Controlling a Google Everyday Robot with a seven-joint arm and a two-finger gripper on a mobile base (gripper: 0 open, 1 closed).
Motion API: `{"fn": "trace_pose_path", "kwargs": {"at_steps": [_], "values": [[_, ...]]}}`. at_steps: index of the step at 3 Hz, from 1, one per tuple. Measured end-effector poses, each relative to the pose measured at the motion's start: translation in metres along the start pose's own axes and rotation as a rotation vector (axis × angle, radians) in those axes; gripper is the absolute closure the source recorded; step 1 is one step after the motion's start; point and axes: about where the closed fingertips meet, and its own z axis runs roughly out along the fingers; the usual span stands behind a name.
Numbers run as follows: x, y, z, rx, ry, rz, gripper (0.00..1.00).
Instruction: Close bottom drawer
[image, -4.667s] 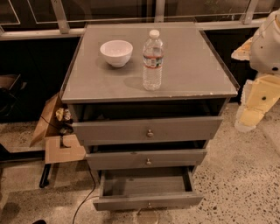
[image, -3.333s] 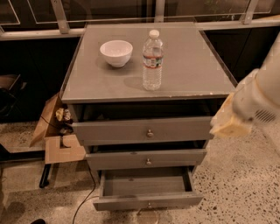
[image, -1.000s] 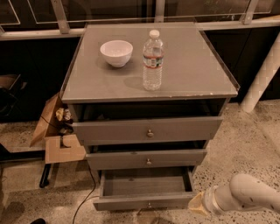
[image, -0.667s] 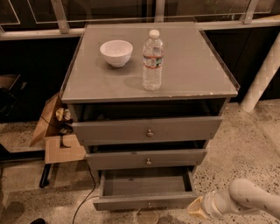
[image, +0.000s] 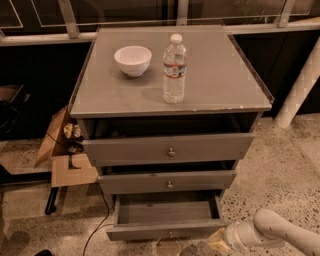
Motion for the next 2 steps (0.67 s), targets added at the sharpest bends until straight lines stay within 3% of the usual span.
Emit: {"fn": "trace_pose_path", "kwargs": {"at_steps": [1,2], "values": [[0.007,-0.002,0.006,0.009,0.003,-0.016,1.00],[0.016,-0.022,0.024,0.053,0.004,-0.091,1.00]]}}
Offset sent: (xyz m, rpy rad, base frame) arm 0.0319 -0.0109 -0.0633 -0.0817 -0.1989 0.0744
